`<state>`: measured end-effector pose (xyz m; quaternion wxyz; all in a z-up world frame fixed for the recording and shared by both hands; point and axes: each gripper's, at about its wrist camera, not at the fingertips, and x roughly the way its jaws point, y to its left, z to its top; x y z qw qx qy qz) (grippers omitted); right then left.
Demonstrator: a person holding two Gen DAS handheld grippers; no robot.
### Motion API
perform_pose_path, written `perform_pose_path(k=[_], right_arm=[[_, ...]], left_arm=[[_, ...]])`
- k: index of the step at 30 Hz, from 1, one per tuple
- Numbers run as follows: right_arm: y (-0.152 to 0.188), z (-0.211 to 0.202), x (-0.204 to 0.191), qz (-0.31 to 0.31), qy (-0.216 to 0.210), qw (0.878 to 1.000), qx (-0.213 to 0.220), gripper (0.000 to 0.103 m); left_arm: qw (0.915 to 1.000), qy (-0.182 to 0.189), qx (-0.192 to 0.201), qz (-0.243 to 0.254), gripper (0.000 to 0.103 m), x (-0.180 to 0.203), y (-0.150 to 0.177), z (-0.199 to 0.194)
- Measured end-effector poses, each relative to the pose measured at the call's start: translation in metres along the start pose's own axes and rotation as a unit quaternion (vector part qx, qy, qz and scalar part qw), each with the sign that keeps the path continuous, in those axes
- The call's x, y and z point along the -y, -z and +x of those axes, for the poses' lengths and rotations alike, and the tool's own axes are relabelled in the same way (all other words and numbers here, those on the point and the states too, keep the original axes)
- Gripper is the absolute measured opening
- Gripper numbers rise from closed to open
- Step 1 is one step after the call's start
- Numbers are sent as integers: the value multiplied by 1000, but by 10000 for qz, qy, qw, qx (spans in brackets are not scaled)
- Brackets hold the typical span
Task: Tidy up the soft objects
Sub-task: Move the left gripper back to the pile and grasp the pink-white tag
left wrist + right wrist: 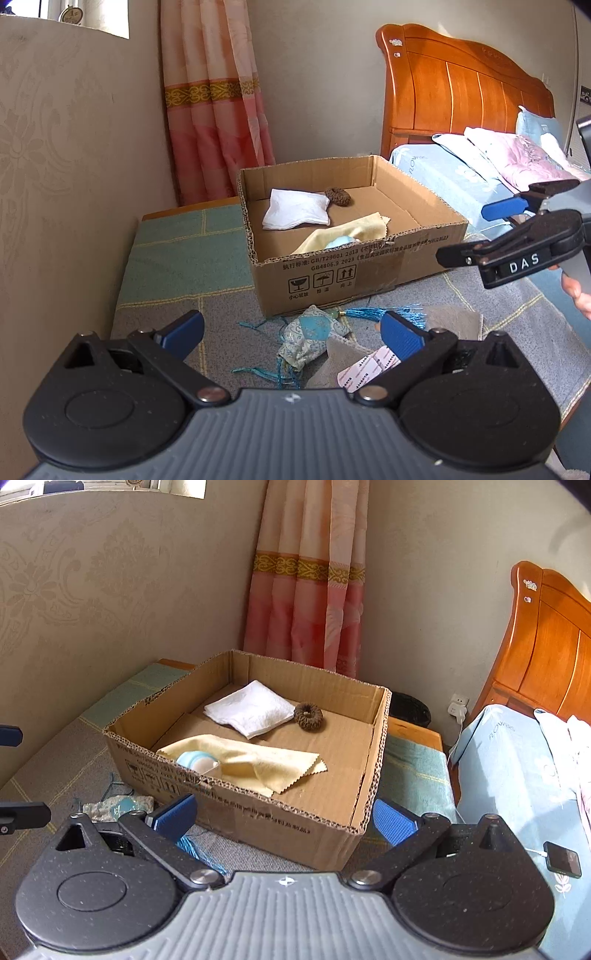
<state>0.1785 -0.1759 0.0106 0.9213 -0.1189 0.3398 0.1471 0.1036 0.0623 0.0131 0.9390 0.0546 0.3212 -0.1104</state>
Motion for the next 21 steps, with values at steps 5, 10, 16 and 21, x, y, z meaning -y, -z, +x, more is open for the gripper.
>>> perform_pose_path(k=[5,10,16,21], right_arm=[[39,6,-11,-90,-89,9987,-503,103],[76,15,-20,-137,-124,9950,-986,103],[87,27,-27,-78,-91,9951,-979,103],[85,40,-19,349,-244,9958,-811,103]], left_arm=[[10000,39,-39,-18,101,0,6,-2],[9999,96,-112,8,102,4,11,0],[9993,151,-308,137,102,12,19,8],[9987,162,-423,253,102,18,22,15]])
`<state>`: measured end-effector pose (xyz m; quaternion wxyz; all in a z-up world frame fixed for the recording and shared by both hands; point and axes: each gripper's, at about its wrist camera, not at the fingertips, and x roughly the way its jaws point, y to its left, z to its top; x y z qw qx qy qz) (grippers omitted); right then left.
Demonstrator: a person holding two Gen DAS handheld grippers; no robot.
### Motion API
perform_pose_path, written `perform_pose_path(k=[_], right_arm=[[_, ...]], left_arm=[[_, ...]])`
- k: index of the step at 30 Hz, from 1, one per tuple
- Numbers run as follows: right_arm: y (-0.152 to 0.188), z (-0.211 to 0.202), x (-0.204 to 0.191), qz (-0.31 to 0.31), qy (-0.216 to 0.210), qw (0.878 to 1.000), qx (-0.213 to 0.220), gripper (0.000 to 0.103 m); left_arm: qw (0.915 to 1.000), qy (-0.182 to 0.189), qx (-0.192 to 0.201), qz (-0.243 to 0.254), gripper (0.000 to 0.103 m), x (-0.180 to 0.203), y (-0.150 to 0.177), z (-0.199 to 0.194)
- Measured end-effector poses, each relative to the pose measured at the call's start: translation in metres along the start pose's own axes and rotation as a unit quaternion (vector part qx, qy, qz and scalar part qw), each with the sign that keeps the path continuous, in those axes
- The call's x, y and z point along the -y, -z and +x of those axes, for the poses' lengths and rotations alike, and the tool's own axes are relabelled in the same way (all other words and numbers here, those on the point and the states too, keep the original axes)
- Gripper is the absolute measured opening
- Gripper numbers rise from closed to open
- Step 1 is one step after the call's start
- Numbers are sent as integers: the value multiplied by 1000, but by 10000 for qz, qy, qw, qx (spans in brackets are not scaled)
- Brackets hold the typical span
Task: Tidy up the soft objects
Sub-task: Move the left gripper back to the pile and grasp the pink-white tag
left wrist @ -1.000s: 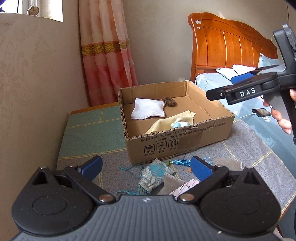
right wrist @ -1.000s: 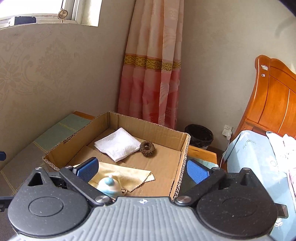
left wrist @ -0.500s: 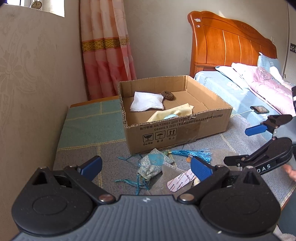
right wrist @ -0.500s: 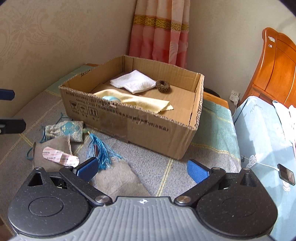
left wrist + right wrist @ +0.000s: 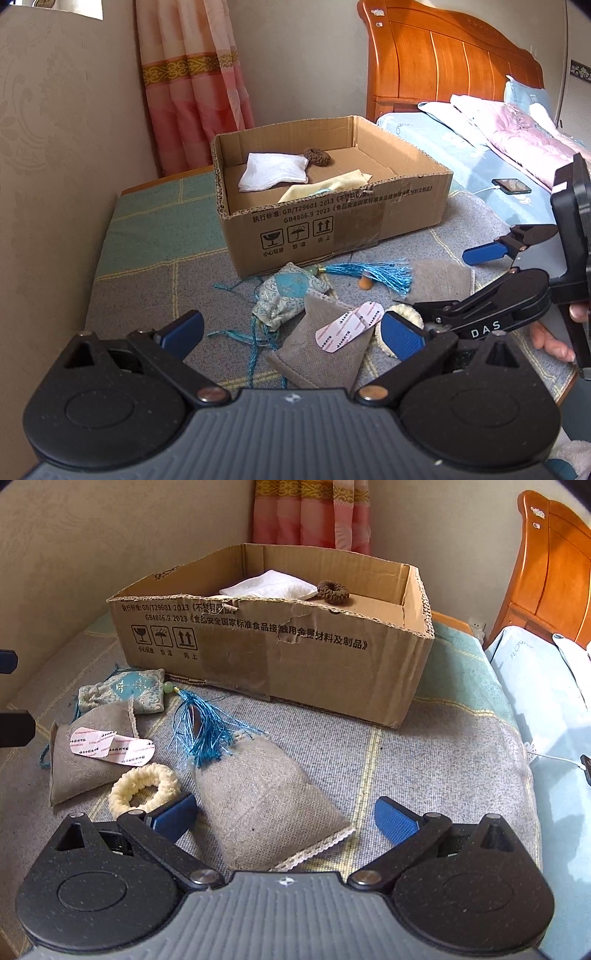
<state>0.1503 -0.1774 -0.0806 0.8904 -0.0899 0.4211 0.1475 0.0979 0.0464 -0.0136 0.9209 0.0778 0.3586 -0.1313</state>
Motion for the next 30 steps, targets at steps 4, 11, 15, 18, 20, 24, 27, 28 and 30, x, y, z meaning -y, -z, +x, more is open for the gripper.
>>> perform_pose_path(k=[4,11,15,18,20,24,27,28,30], right_arm=[[-3,5,0,4,8,10000,100,103],[0,3,12,70,56,9999,140,103],[10,-1,16,45,39,9994,335,103],[12,-3,17,75,88,9993,358,103],[13,-3,18,61,82,9993,371,103],[18,-5,20,-4,15,9990,451,103],[19,-6,21,-38,-15,9988,494,103],[20,-6,21,-41,-21,9987,506,103],[20,-6,21,-62,-35,9986,520,103]], left_arm=[[9999,48,-35,159,102,6,-1,6],[9971,448,-58,620,102,19,-8,16],[9941,796,-113,722,102,25,-14,28],[9908,1037,-249,839,102,30,-16,41],[9873,1272,-351,890,101,32,-15,49],[9780,1738,-628,973,101,33,-13,57],[9737,1878,-822,999,101,33,-9,58],[9729,1891,-847,1028,101,34,-6,56],[9710,1914,-866,1137,101,36,-3,51]])
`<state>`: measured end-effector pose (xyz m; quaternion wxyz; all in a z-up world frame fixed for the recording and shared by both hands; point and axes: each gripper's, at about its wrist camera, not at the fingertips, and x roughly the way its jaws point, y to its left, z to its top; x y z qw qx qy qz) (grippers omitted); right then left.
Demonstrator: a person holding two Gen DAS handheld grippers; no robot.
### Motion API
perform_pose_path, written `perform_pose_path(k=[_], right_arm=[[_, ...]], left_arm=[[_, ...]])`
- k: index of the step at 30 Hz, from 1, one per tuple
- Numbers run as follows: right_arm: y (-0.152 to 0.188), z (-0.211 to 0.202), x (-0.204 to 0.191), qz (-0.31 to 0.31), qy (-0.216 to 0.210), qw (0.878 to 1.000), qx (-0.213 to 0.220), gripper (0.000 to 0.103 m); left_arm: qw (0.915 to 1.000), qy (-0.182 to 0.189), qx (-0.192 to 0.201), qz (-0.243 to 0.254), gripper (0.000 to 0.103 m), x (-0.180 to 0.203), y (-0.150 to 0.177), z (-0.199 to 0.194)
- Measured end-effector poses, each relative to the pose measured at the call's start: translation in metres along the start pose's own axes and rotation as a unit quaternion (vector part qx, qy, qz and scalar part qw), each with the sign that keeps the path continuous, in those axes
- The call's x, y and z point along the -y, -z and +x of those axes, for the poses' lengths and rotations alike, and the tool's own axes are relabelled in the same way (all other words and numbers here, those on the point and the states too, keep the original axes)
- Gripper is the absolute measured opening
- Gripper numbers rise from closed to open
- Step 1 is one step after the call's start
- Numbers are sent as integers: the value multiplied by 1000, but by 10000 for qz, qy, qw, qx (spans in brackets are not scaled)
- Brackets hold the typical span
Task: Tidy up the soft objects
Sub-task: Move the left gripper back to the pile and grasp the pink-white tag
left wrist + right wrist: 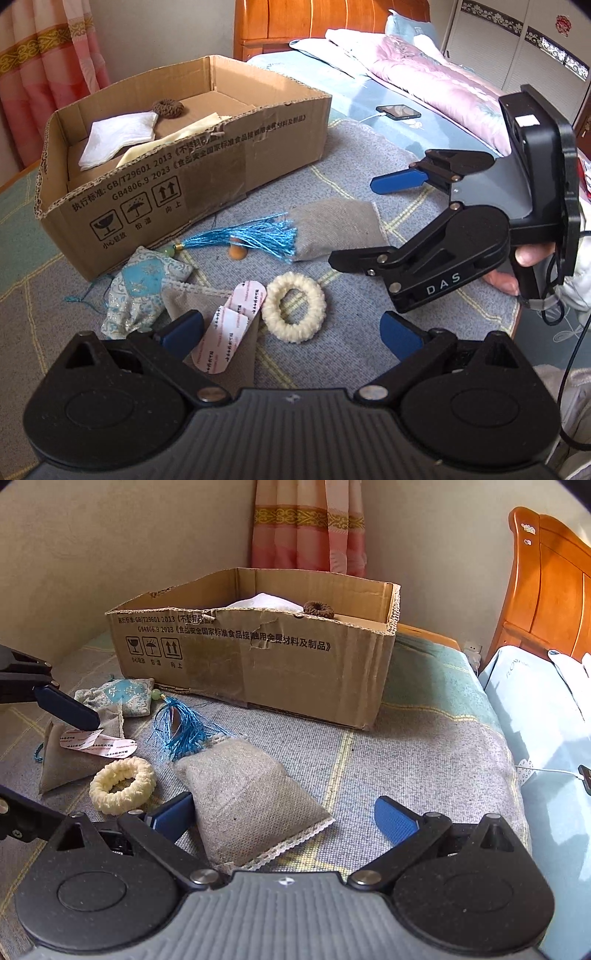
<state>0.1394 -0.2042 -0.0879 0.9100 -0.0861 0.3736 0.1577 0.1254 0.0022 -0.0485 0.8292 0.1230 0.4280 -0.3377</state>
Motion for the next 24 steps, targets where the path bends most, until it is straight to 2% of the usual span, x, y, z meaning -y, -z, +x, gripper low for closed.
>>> perform_pose_path(k=[3,5,7,9,11,14,17,21,24], right_arm=[[0,0,1,-32,-34,10000,9,103],[1,-1,2,-44,-48,10000,9,103],[1,-2,1,-43,-42,10000,4,103],[1,-2,1,-37,-30,10000,-12,103],[2,-3,1,-40,-28,10000,-29,103],[3,-3,1,-40,-32,10000,-34,103],[3,-4,1,-28,-18,10000,-36,103],[2,-3,0,-19,-4,10000,-48,103],[3,-4,0,-18,0,10000,-41,103]], left_arm=[[9999,71,-60,93,101,4,4,-6],[9998,-64,-37,176,98,5,4,-9],[9992,-332,-19,233,86,4,3,-11],[9982,-528,-50,296,58,2,1,-11],[9961,-767,-26,438,51,1,-1,-13],[9932,-954,31,663,50,2,-1,-17],[9913,-965,21,894,48,6,0,-17],[9873,-1159,-126,1080,37,7,1,-7],[9880,-1123,-141,1047,34,4,2,-5]])
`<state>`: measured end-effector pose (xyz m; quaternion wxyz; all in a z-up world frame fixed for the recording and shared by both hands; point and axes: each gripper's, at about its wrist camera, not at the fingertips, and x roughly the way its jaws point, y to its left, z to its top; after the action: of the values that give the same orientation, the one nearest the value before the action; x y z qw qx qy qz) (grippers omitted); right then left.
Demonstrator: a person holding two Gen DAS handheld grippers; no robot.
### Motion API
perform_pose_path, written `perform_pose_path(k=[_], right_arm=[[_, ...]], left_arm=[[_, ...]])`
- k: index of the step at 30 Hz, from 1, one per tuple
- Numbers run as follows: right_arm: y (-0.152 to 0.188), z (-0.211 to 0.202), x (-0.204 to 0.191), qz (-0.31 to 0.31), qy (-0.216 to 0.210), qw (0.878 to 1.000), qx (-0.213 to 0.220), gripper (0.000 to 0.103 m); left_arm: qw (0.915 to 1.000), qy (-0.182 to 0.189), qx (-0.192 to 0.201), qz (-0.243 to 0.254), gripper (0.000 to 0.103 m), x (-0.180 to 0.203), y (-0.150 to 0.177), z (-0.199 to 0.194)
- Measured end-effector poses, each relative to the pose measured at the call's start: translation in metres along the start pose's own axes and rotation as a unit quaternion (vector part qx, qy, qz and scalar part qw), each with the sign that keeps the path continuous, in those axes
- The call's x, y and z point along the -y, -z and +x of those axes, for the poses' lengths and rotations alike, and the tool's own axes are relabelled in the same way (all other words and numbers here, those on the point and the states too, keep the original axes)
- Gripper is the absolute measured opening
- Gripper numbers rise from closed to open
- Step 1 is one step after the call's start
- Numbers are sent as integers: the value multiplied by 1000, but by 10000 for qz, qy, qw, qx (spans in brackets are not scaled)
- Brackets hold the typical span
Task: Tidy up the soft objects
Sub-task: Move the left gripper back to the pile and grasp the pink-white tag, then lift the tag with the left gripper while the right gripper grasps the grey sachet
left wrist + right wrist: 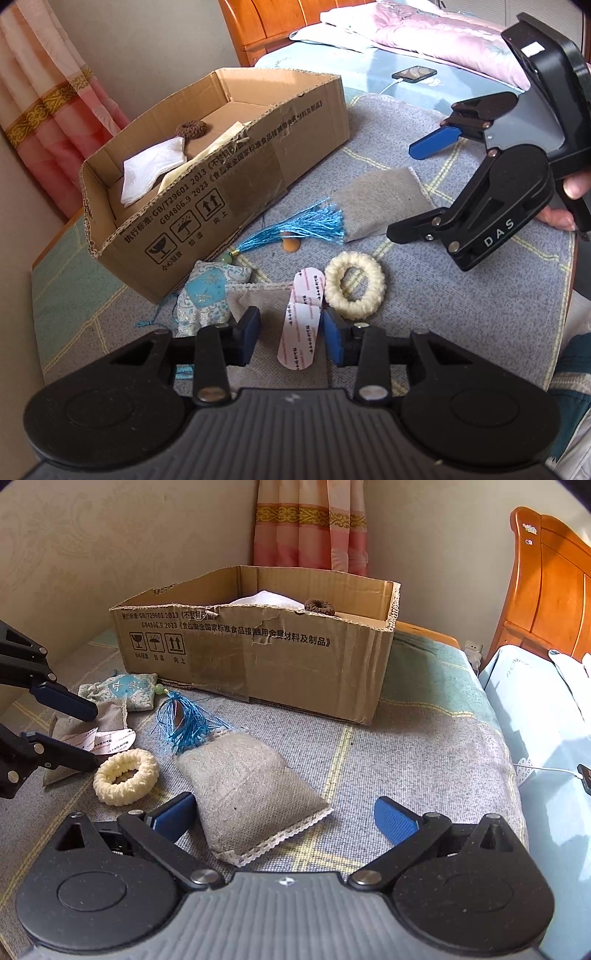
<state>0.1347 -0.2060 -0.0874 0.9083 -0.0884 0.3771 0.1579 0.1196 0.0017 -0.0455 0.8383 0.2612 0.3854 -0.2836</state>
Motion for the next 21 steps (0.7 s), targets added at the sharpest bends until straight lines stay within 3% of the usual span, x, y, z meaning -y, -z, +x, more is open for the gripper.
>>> perform_pose_path(k=[8,16,21], right_arm=[[0,0,0,-37,-24,10000,-12,103],[-10,3,-8,-541,-225,9982,-80,103],[-17,9,-14,-910,-595,9941,-55,101]], left_arm=[[9998,-25,105,-161,20,0,3,-5],[9993,8,122,-343,20,-1,5,-7],[9990,42,130,-415,20,-3,4,-8]])
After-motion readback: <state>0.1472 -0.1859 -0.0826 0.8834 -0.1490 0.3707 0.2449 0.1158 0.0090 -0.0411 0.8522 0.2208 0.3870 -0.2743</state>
